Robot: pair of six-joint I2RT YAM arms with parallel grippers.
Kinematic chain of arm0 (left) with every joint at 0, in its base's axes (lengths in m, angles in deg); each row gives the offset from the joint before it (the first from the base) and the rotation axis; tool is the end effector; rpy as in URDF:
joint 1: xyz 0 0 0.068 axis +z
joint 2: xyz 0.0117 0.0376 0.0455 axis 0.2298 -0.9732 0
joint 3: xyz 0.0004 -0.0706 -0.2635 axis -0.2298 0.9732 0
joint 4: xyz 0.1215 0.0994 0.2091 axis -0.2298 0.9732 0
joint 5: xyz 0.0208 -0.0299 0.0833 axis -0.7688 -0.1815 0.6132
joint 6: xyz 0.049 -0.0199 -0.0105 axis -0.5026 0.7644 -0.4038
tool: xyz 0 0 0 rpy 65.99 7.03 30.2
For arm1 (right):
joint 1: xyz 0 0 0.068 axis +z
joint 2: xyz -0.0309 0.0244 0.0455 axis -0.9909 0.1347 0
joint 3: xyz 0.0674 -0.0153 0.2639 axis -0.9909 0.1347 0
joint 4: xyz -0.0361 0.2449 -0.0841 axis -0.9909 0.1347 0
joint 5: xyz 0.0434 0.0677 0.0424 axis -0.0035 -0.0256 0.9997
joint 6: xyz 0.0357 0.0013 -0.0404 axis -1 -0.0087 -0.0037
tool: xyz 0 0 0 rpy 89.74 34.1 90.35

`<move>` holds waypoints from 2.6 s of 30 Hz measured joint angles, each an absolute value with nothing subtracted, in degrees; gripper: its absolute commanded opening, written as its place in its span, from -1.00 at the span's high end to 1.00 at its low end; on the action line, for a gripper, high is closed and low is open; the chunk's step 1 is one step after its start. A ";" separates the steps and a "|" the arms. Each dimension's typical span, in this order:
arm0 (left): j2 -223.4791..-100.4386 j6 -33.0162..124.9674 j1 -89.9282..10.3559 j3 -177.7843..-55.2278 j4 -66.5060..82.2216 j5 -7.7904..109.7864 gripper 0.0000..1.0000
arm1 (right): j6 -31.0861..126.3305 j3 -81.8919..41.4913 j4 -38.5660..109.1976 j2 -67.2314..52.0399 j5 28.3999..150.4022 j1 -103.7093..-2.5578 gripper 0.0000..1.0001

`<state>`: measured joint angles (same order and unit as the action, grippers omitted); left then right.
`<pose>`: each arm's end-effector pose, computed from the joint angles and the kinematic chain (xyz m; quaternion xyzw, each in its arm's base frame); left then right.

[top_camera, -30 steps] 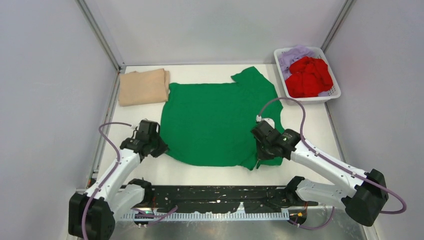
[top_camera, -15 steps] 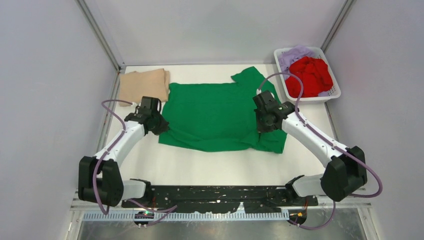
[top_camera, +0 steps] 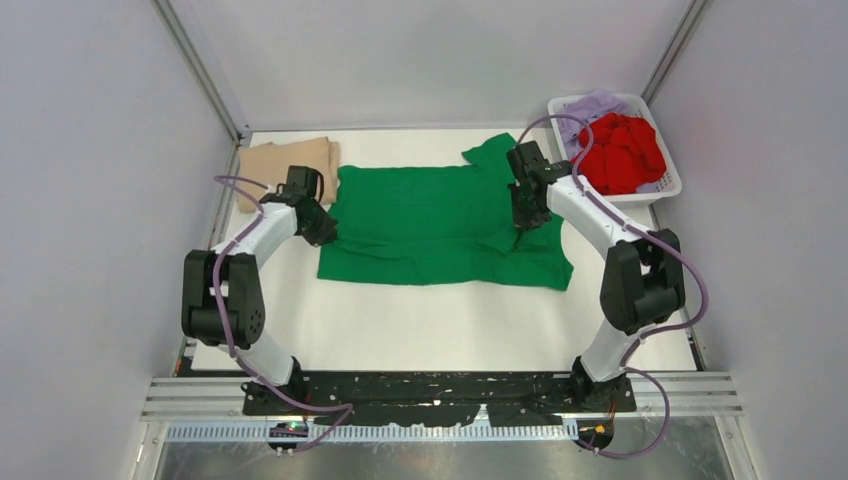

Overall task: Fold and stack the t-shirts
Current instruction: Fold the flattened tshirt in 1/3 of the way

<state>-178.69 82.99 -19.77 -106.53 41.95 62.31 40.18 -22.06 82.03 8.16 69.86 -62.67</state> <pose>0.3218 -0.0347 0.2104 -0.3544 0.9027 -0.0891 0.2269 0.3281 0.1088 0.2512 -0.0244 0.9740 -0.0385 0.2221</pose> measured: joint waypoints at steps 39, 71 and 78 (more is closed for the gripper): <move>-181.55 76.42 -22.83 -106.86 37.93 48.54 -0.99 | 36.42 -8.84 54.34 12.09 93.16 -65.35 -0.91; -188.15 75.85 -22.81 -111.65 35.76 50.20 -0.99 | 31.39 -12.86 42.75 12.88 88.09 -64.04 -0.91; -187.50 75.65 -22.81 -109.55 35.72 50.18 -0.99 | 31.21 -1.58 46.25 8.93 88.07 -63.98 -0.91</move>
<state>-187.50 75.65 -22.81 -109.55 35.72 50.18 31.21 -1.58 46.25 8.93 88.07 -63.98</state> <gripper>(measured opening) 0.994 0.955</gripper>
